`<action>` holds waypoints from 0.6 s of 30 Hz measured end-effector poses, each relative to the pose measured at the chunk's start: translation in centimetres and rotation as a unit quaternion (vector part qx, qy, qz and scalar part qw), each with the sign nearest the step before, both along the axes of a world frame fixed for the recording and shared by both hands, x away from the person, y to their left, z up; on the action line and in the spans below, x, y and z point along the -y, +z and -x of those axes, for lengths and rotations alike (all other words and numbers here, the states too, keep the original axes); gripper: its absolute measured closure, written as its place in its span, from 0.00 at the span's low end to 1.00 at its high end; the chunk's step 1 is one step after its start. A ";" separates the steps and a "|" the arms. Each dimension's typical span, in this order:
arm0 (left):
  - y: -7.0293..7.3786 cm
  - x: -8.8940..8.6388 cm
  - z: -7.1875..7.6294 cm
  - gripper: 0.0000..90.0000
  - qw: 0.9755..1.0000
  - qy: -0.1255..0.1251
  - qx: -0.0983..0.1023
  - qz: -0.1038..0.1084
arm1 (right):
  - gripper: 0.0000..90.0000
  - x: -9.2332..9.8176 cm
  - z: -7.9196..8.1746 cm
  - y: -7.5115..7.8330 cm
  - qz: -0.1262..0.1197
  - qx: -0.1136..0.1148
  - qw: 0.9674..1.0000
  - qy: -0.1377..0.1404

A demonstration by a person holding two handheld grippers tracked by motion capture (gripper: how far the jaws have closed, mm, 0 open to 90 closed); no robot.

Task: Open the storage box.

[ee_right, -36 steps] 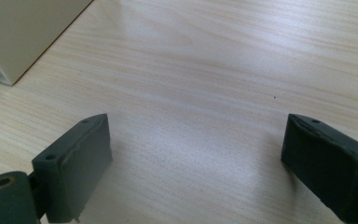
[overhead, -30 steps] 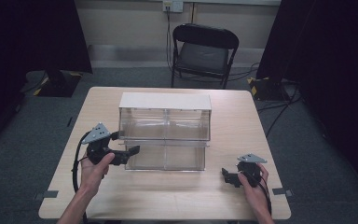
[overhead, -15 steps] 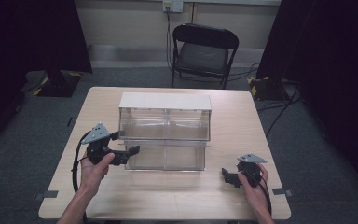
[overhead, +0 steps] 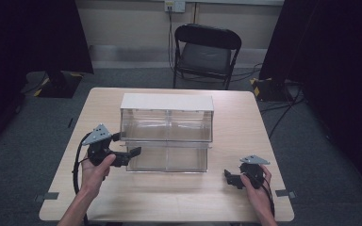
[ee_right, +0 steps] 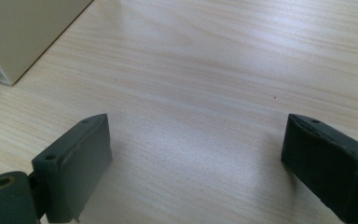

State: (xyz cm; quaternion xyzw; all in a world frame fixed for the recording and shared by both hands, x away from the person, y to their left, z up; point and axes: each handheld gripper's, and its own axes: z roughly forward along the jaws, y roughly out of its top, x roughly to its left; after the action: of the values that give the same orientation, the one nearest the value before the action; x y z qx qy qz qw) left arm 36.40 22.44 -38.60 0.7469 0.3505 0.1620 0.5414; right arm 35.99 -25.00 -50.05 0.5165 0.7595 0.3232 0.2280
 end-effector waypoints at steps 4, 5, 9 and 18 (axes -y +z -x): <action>0.0 0.0 0.0 0.12 1.000 0.000 0.003 -0.001 | 0.08 0.0 0.0 0.0 0.000 0.000 1.000 0.000; 0.0 0.0 0.0 0.12 1.000 0.000 0.002 0.000 | 0.08 0.0 0.0 0.0 0.000 0.000 1.000 0.000; 0.0 0.0 0.0 0.12 1.000 0.000 0.000 0.000 | 0.08 0.0 0.0 0.0 0.000 0.000 1.000 0.000; 0.0 0.0 0.0 0.12 1.000 -0.001 -0.003 0.003 | 0.08 0.0 0.0 0.0 0.000 0.000 1.000 0.000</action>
State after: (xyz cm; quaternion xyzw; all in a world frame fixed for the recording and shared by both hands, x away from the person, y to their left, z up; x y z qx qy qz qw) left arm 36.42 22.46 -38.65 0.7461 0.3520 0.1583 0.5426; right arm 35.99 -24.99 -50.05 0.5165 0.7594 0.3232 0.2281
